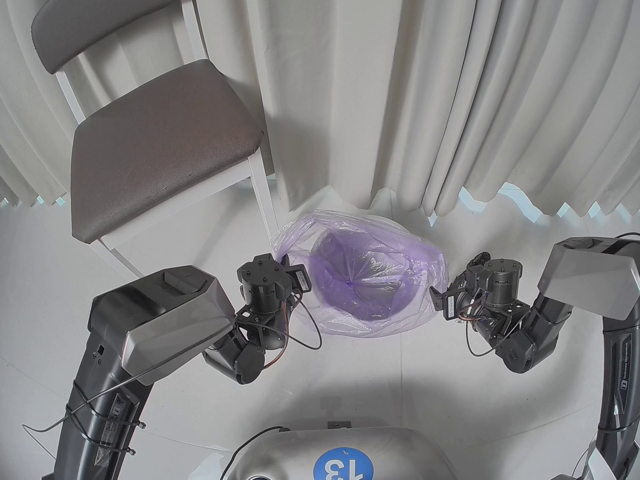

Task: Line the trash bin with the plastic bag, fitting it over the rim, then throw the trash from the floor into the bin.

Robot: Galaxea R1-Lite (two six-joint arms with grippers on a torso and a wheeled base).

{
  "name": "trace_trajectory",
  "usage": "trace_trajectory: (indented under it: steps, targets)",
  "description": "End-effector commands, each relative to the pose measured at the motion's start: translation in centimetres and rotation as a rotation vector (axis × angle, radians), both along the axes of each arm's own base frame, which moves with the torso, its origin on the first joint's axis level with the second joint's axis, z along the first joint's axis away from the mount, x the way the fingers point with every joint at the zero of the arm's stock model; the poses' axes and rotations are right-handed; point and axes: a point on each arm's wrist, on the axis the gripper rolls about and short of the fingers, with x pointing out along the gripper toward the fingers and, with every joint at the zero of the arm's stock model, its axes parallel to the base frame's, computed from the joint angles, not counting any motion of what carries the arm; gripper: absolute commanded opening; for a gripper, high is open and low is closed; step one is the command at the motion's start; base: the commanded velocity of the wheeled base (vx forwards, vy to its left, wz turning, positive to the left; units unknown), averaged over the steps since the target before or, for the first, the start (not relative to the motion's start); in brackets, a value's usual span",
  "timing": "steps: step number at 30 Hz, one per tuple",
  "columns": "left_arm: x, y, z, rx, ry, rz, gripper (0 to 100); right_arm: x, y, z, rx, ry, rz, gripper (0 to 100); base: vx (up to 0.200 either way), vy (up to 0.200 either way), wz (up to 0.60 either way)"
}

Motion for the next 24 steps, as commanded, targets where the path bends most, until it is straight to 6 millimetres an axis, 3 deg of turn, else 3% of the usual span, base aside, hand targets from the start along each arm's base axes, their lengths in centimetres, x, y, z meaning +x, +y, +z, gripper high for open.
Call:
trace_trajectory:
  steps: [1, 12, 20, 24]
  targets:
    - [-0.1, -0.1, -0.4, 0.007, 0.01, -0.002, 100, -1.4, -0.1, 2.5, 0.01, -0.037, 0.031, 100, 0.0, 0.0, 0.0]
    - [-0.8, 1.0, 0.8, 0.025, 0.023, -0.021, 100, -2.8, 0.3, 4.3, 0.019, -0.067, 0.061, 100, 0.0, 0.0, 0.0]
    - [-2.9, 5.3, 3.4, 0.184, 0.058, -0.049, 100, -4.1, 0.7, 5.7, 0.027, -0.09, 0.084, 100, 0.0, 0.0, 0.0]
    - [-3.1, 6.5, 2.6, 0.267, 0.08, -0.038, 100, -4.4, 1.1, 5.6, 0.024, -0.083, 0.098, 100, 0.0, 0.0, 0.0]
